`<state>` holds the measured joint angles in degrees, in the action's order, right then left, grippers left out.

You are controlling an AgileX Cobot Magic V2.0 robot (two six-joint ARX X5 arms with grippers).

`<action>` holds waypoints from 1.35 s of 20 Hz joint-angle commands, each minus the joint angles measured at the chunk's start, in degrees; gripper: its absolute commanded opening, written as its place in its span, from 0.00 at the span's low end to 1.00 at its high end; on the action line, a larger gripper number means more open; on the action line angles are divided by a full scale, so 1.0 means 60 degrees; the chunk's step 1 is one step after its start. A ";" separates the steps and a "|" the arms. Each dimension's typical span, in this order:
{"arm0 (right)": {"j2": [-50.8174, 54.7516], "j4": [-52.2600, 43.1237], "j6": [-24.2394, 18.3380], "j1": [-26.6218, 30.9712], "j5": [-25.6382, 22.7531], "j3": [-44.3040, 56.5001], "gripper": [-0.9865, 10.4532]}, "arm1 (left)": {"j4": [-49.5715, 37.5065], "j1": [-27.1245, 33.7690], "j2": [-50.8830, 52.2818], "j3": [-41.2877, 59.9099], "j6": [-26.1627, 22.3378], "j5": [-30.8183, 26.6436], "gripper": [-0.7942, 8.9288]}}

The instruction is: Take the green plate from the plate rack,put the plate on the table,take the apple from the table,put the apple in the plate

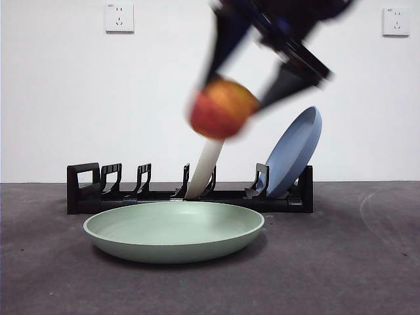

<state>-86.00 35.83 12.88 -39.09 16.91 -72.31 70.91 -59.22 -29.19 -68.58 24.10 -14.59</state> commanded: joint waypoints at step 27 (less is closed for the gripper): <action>-0.3814 -0.0452 0.0175 -0.1657 -0.3395 -0.0885 0.11 | 0.0838 0.0004 0.0055 0.0080 0.0492 -0.1002 0.40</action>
<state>-107.81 33.28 13.34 -49.04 -3.22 -77.89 76.25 -59.22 -29.15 -68.42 26.65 -20.45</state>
